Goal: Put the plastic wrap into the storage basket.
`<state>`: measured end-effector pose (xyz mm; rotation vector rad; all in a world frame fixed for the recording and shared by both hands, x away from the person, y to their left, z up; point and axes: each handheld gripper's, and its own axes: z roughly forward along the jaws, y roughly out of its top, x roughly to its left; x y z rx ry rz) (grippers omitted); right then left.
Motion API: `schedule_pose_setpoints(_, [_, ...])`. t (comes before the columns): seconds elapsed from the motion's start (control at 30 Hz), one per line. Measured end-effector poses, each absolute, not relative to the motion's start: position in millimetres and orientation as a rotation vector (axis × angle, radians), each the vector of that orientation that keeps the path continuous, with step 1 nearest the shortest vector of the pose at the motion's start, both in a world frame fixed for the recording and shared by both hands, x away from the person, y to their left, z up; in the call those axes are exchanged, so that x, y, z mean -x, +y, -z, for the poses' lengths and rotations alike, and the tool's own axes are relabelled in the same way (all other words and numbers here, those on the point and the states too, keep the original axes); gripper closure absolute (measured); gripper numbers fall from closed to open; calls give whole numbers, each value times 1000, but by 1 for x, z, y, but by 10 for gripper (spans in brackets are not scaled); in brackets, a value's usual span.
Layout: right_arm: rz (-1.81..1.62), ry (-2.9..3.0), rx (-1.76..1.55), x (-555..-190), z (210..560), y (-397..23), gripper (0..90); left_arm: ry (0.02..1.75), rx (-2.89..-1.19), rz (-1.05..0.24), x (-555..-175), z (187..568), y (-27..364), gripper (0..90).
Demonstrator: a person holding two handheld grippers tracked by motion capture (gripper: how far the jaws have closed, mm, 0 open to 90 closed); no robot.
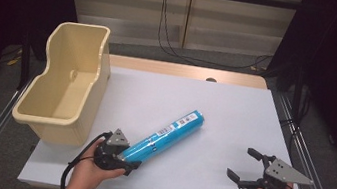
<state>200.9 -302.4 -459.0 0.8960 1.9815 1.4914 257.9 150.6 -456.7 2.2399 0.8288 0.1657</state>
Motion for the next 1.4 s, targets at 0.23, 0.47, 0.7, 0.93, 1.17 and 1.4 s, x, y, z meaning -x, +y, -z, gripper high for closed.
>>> schedule_pose_setpoints(0.23, [-1496, 1983, -887, -202, 458, -299, 14, 871, -2246, -116, -259, 451, 151, 316])
schedule_pose_setpoints(0.47, [-1501, 1984, -889, -205, 458, -298, 14, 857, -2243, -130, -266, 445, 141, 284])
schedule_pose_setpoints(0.7, [-1500, 1985, -887, -206, 458, -298, 14, 831, -2287, -131, -291, 437, 111, 281])
schedule_pose_setpoints(0.93, [-1504, 1989, -883, -206, 458, -299, 14, 829, -2314, -108, -306, 432, 93, 281])
schedule_pose_setpoints(1.17, [-1514, 1978, -891, -206, 458, -300, 14, 826, -2337, -97, -321, 432, 79, 280])
schedule_pose_setpoints(1.4, [-1517, 1979, -890, -206, 458, -300, 14, 793, -2370, -80, -332, 431, 66, 273])
